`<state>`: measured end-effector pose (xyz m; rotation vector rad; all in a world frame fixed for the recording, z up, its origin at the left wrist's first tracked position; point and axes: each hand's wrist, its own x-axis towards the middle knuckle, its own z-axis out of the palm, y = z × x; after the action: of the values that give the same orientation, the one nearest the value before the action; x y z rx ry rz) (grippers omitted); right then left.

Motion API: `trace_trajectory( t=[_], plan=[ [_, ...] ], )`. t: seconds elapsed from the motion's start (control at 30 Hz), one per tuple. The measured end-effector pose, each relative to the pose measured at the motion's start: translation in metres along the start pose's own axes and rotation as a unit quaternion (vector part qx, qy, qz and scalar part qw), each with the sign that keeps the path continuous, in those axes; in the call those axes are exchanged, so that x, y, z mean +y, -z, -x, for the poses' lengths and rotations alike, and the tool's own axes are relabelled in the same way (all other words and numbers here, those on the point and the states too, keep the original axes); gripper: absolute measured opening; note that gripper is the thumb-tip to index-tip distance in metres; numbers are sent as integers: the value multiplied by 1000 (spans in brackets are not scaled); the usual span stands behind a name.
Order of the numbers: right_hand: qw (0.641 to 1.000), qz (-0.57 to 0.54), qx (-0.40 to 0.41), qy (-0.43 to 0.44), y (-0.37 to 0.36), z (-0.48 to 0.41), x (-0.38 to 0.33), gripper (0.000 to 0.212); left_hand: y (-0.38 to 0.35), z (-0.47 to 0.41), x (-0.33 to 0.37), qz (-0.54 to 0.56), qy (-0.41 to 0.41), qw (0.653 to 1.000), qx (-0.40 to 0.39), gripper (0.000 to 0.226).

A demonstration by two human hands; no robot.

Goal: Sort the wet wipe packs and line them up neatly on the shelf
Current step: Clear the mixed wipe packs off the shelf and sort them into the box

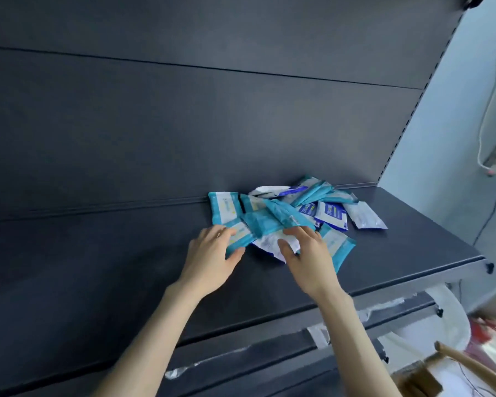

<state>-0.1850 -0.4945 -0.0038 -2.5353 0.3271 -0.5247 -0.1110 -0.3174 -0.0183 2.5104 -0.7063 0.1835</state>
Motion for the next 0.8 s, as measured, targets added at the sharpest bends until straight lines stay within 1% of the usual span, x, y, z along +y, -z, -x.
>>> trace_trajectory(
  t=[0.1,0.17,0.2,0.27,0.3,0.33,0.37,0.4,0.5,0.53,0.63,0.7,0.8],
  plan=[
    [998,57,-16,-4,-9,-45,15,43,-10,-41,-3,-71,52,995,-55,53],
    [994,91,-48,-39,-15,-68,22,50,-13,-59,-6,-100,68,988,-93,61],
    [991,98,-68,-64,-18,-77,24,52,-13,-65,-8,-89,81,987,-111,69],
    [986,105,-88,-97,-23,-91,28,49,-11,-75,-12,-25,127,980,-152,82],
    [985,115,-83,-98,-25,-95,30,47,-8,-78,-16,5,146,975,-169,81],
    [985,122,-75,-95,-26,-98,31,44,-7,-82,-23,30,156,971,-178,72],
    [986,119,-72,-93,-26,-101,31,44,-7,-85,-31,52,164,969,-179,62],
    [987,104,-79,-95,-25,-103,31,47,-5,-88,-40,75,170,967,-175,58],
    [983,29,-120,-137,-28,-110,23,66,-6,-99,-63,146,166,967,-129,66],
    [980,26,-125,-152,-32,-111,19,67,-10,-103,-69,155,164,967,-115,64],
    [975,75,-106,-180,-46,-113,8,68,-19,-116,-69,193,184,960,-90,49],
    [975,76,-85,-193,-53,-114,4,73,-23,-125,-65,244,202,946,-72,41],
    [975,49,-76,-202,-59,-118,0,78,-22,-137,-57,295,236,925,-36,46]
  ],
)
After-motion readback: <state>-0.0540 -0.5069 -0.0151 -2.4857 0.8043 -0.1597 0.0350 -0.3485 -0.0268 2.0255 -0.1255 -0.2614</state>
